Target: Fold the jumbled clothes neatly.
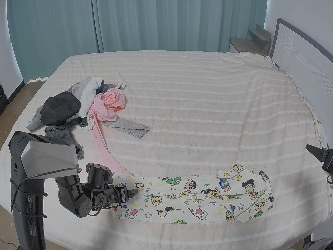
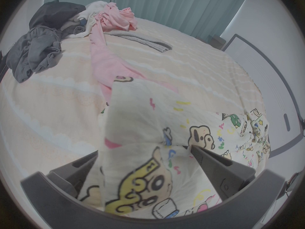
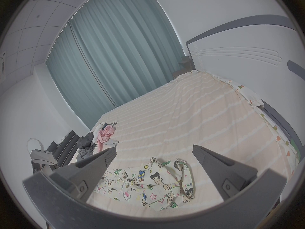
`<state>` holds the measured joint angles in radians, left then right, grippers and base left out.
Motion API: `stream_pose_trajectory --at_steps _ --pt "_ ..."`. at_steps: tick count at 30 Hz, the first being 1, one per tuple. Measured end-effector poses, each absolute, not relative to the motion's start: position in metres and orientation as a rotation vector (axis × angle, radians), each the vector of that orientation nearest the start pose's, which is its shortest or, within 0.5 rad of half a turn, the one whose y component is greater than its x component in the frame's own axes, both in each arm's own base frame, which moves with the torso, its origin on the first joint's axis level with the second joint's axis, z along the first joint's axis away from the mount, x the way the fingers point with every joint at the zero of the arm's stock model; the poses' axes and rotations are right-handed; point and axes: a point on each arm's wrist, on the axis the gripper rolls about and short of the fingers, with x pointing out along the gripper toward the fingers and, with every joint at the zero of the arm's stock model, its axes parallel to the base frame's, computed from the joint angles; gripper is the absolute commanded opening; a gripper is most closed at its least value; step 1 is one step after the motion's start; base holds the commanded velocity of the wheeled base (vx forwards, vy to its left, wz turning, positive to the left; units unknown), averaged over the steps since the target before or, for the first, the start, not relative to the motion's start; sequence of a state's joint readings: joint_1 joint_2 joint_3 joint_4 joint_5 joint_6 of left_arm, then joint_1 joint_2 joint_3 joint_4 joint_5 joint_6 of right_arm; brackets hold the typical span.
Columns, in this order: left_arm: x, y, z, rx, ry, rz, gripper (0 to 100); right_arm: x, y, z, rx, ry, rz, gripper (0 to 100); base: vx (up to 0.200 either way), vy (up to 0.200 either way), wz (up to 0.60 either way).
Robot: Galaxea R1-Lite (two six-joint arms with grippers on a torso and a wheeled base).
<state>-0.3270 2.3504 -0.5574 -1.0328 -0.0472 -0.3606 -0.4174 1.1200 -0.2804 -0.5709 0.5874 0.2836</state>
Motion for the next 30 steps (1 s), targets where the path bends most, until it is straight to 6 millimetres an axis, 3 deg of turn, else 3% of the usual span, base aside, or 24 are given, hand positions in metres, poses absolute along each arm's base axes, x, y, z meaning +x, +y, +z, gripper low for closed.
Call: stream_pose_trajectory --at_steps 2,3,18,30 --pt "0.304 -0.106 -0.044 -0.25 0.798 -0.219 100 0.13 -0.044 0.163 0.413 0.262 0.134 100 0.0 0.0 0.0" --pt "0.304 -0.107 -0.044 -0.258 0.789 -0.221 0 0.13 -0.044 0.163 0.413 0.263 0.136 100 0.0 0.0 0.0" --pt "0.303 -0.11 -0.052 -0.276 0.775 -0.232 0 0.131 -0.044 0.158 0.403 0.283 0.142 100 0.0 0.0 0.0" --pt "0.291 -0.104 -0.041 -0.301 0.783 -0.228 0 0.132 -0.044 0.156 0.408 0.291 0.141 100 0.0 0.0 0.0"
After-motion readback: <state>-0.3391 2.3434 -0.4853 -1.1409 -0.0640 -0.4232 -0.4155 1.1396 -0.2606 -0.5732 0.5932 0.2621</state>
